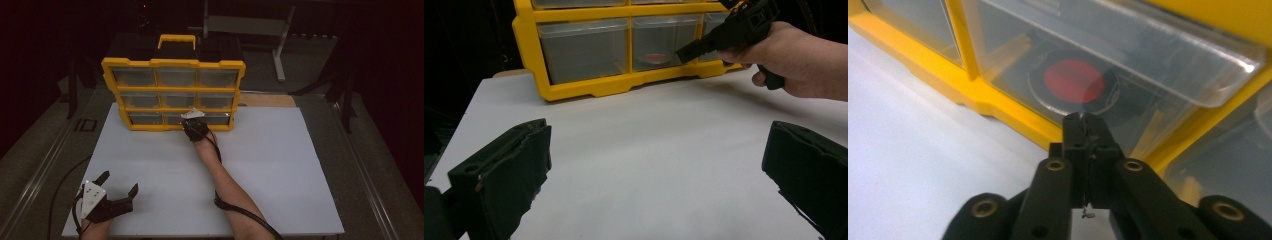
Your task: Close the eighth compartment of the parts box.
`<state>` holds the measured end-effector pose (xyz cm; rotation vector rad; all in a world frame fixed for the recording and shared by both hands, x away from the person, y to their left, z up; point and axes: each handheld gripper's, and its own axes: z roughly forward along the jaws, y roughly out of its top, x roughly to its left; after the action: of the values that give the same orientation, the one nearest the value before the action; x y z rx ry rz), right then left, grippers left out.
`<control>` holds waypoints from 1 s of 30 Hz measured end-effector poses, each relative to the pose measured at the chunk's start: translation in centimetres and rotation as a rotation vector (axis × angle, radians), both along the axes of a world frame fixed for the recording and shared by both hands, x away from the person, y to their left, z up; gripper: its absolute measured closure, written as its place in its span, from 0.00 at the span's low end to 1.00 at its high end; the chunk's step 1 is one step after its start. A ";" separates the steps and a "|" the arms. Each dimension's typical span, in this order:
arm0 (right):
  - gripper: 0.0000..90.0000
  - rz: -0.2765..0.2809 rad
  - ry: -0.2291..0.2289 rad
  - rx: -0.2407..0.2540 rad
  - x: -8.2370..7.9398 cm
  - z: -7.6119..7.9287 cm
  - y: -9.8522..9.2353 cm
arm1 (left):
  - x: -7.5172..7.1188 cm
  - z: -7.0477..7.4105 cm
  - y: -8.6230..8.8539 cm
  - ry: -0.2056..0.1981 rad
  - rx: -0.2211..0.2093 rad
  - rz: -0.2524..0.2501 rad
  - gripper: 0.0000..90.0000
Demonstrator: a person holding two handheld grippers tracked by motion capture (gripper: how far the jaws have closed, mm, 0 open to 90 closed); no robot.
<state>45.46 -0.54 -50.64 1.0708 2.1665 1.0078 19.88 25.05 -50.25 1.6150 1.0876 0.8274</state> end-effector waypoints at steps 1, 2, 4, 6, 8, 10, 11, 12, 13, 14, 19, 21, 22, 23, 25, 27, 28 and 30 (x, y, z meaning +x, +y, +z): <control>0.96 0.002 0.011 0.011 0.0 0.0 0.0 | 0.0 0.0 0.0 0.000 -0.002 0.000 0.00; 0.95 -0.001 0.019 0.018 -0.1 0.0 0.0 | 0.0 0.0 0.0 0.000 -0.001 -0.002 0.00; 0.94 0.002 0.024 0.017 -0.2 0.2 0.1 | 0.1 0.0 0.0 0.002 -0.001 -0.001 0.00; 0.92 -0.003 0.034 0.022 -0.3 0.3 0.1 | 0.1 0.0 0.0 0.001 -0.001 -0.001 0.00; 0.87 -0.004 0.038 0.042 -0.5 0.4 0.0 | 0.0 0.0 0.0 -0.001 -0.003 0.000 0.00; 0.82 -0.005 0.041 0.051 -0.7 0.4 0.0 | 0.0 0.0 0.0 0.000 0.001 -0.002 0.00; 0.79 -0.005 0.047 0.059 -0.8 0.4 0.0 | 0.1 0.0 -0.1 0.000 0.001 -0.001 0.00; 0.77 -0.005 0.052 0.066 -0.8 0.3 0.0 | 0.1 0.0 -0.1 0.000 0.003 -0.002 0.00; 0.73 -0.005 0.055 0.072 -0.9 0.3 0.0 | 0.0 0.0 -0.1 -0.002 0.003 -0.003 0.00; 0.70 -0.004 0.058 0.078 -1.0 0.3 0.0 | 0.0 0.0 -0.1 -0.001 0.002 -0.004 0.00; 0.49 0.006 0.080 0.099 -1.4 0.3 0.0 | 0.0 0.0 -0.1 -0.001 0.003 -0.001 0.00; 0.42 0.015 0.089 0.097 -1.5 0.3 0.1 | 0.0 0.0 -0.1 -0.002 0.005 -0.002 0.00; 0.39 0.013 0.090 0.096 -1.5 0.3 0.1 | 0.0 0.0 -0.1 -0.002 0.006 -0.002 0.00; 0.34 0.012 0.091 0.099 -1.6 0.3 0.1 | 0.0 0.0 -0.1 -0.002 0.008 -0.003 0.00; 0.26 0.012 0.092 0.106 -1.6 0.5 0.1 | 0.0 0.0 -0.2 -0.003 0.009 -0.002 0.00; 0.22 0.017 0.096 0.113 -1.8 0.6 0.1 | 0.0 0.0 -0.1 -0.003 0.008 -0.001 0.00; 0.19 0.023 0.090 0.107 -1.9 0.6 0.2 | 0.0 0.0 -0.1 -0.003 0.006 0.000 0.00; 0.13 0.040 0.097 0.117 -2.0 0.7 0.3 | -0.1 0.0 -0.1 -0.002 0.004 0.001 0.00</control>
<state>43.43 -0.27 -49.91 1.1557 2.2378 1.1347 19.82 24.92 -50.22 1.6167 1.0856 0.8323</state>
